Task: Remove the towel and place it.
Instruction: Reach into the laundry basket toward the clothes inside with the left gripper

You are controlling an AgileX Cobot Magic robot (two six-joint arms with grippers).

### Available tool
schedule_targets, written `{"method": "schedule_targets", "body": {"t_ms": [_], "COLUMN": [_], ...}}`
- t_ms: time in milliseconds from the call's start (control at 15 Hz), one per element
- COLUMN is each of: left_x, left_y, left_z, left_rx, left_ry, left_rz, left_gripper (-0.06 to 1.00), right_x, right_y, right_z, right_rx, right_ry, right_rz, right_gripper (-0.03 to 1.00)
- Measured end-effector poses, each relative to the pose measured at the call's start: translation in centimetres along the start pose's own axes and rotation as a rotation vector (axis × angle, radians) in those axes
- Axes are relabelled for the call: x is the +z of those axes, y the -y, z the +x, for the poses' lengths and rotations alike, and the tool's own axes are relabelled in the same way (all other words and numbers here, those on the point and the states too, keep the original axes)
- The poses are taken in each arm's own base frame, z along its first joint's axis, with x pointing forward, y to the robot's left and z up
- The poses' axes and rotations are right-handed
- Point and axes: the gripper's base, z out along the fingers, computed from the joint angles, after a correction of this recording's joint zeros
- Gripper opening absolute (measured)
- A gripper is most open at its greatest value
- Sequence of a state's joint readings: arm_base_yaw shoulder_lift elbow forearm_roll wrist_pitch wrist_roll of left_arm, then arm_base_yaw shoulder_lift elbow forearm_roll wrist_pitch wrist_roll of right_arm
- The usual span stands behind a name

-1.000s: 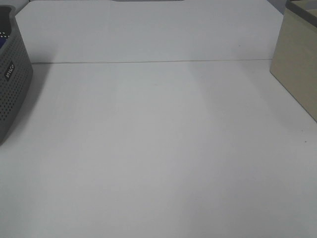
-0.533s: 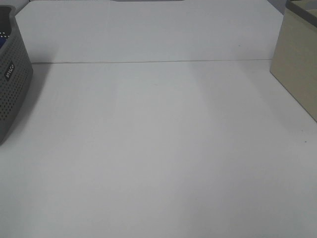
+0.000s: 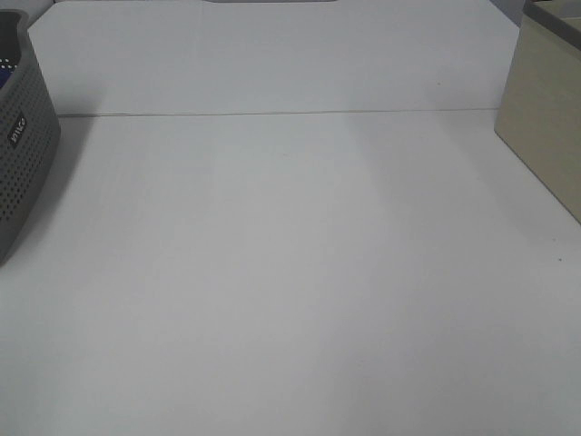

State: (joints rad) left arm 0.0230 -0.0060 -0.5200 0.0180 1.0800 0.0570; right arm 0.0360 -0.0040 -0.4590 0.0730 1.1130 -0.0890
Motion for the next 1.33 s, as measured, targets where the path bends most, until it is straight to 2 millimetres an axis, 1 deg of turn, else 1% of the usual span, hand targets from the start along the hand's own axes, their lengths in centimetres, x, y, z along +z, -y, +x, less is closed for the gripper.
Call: {"method": "schedule_targets", "body": {"t_ms": [1133, 1200, 1267, 1333], "left_x": [0.0, 0.0, -0.1, -0.1], "left_y": [0.0, 0.0, 0.0, -0.1], "left_z": [0.0, -0.2, -0.8, -1.9], "left_rx": [0.002, 0.003, 0.018, 0.066], "left_ry": [0.0, -0.004, -0.016, -0.035], "left_rz": [0.0, 0.001, 0.003, 0.006], "left_gripper": [0.99, 0.99, 0.99, 0.99], "right_x": [0.0, 0.0, 0.0, 0.0], "right_y": [0.0, 0.0, 0.0, 0.0], "right_z": [0.0, 0.0, 0.0, 0.0], "right_rx": [0.0, 0.0, 0.0, 0.0], "right_ry": [0.0, 0.0, 0.0, 0.0], "right_rz": [0.0, 0.0, 0.0, 0.0], "right_gripper": [0.78, 0.78, 0.78, 0.78]}}
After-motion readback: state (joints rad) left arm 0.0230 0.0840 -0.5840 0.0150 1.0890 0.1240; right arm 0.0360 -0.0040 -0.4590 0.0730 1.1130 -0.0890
